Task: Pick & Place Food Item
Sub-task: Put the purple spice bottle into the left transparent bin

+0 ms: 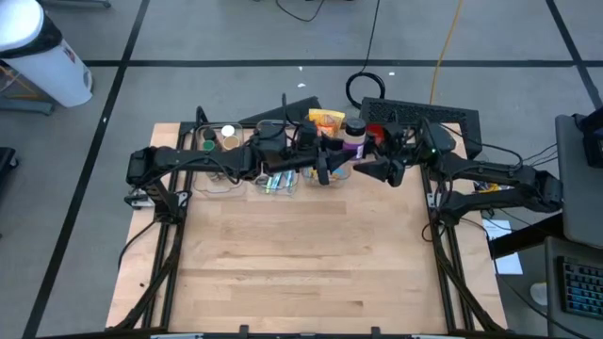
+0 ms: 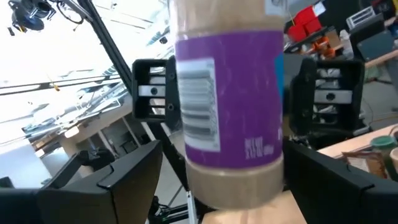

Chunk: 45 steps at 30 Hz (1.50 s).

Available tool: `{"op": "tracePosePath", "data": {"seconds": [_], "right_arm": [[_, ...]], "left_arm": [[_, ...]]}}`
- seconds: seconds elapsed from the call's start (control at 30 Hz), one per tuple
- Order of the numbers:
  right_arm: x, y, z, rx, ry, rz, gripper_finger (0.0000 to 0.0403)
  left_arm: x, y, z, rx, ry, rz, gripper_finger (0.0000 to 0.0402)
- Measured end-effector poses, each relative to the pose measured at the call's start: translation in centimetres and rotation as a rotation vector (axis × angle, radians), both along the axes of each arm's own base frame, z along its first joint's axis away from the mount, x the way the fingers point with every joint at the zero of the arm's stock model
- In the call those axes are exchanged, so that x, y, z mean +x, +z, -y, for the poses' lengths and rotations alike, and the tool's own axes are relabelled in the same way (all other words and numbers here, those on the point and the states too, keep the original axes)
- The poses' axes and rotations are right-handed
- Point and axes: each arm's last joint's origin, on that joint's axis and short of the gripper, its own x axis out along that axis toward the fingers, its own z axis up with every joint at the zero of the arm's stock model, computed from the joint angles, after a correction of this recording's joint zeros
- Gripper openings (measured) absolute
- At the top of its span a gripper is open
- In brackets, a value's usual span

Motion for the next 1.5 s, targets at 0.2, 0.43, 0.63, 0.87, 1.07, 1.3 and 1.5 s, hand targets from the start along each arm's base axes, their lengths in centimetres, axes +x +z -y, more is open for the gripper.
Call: {"op": "tracePosePath", "data": {"seconds": [0.2, 0.43, 0.63, 0.87, 1.07, 1.3, 1.5], "right_arm": [[-0.01, 0.08, 0.06, -0.015, -0.029, 0.014, 0.0308], [0.03, -0.05, 0.06, -0.018, -0.026, 0.002, 0.029], [0.06, -0.14, 0.07, -0.017, -0.025, -0.006, 0.0228], [0.12, -0.29, -0.03, -0.031, -0.022, -0.02, 0.0172], [0.21, -0.3, -0.3, -0.045, -0.017, -0.018, 0.0165], [0.24, -0.38, -0.31, -0.045, -0.014, -0.026, 0.0164], [0.24, -0.36, -0.31, -0.047, -0.013, -0.023, 0.0163]], "left_arm": [[0.03, -0.17, 0.0, -0.019, -0.003, -0.016, 0.0193], [0.04, -0.24, 0.0, -0.02, -0.003, -0.023, 0.0193], [0.05, -0.3, 0.01, -0.021, -0.001, -0.03, 0.0193], [0.06, -0.35, 0.04, -0.029, -0.003, -0.033, 0.0193], [0.07, -0.35, 0.05, -0.033, -0.004, -0.032, 0.0206], [0.07, -0.33, 0.03, -0.041, -0.002, -0.027, 0.0245], [0.05, -0.35, -0.35, -0.078, -0.018, -0.024, 0.0278]]}}
